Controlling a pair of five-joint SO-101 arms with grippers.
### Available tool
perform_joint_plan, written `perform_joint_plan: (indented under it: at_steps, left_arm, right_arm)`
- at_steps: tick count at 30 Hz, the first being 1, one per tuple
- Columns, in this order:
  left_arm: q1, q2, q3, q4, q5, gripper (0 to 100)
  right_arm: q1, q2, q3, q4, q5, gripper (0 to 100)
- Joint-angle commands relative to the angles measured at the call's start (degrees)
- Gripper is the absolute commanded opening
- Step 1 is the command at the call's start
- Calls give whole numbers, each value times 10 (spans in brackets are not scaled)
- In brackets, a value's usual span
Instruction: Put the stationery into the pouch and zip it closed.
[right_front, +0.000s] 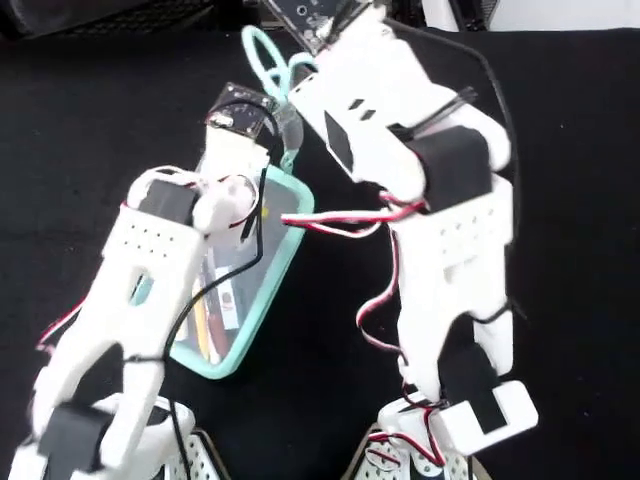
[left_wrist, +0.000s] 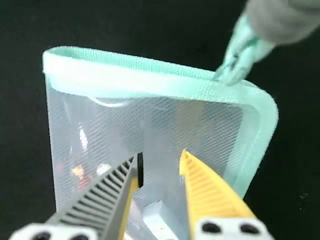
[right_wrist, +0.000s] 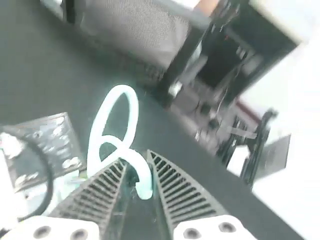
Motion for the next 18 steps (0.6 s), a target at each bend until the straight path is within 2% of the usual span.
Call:
perform_joint_plan:
  at_steps: [1,5,8,12,18]
  left_arm:
    - [33,-84,22,1,2,149]
    - [87,-146,100,-40,2,150]
    - [95,-181,153,-99,3,155]
    - [93,-214,204,-152,19,224]
    - [97,-267,223,-157,24,223]
  right_arm:
    - [-3,-45,-54,0,4,12]
    - [-4,-46,-56,-2,4,12]
    - [-4,-50,-66,-3,4,12]
    - [-4,-45,-116,14,4,12]
    - [-4,-45,-138,16,4,12]
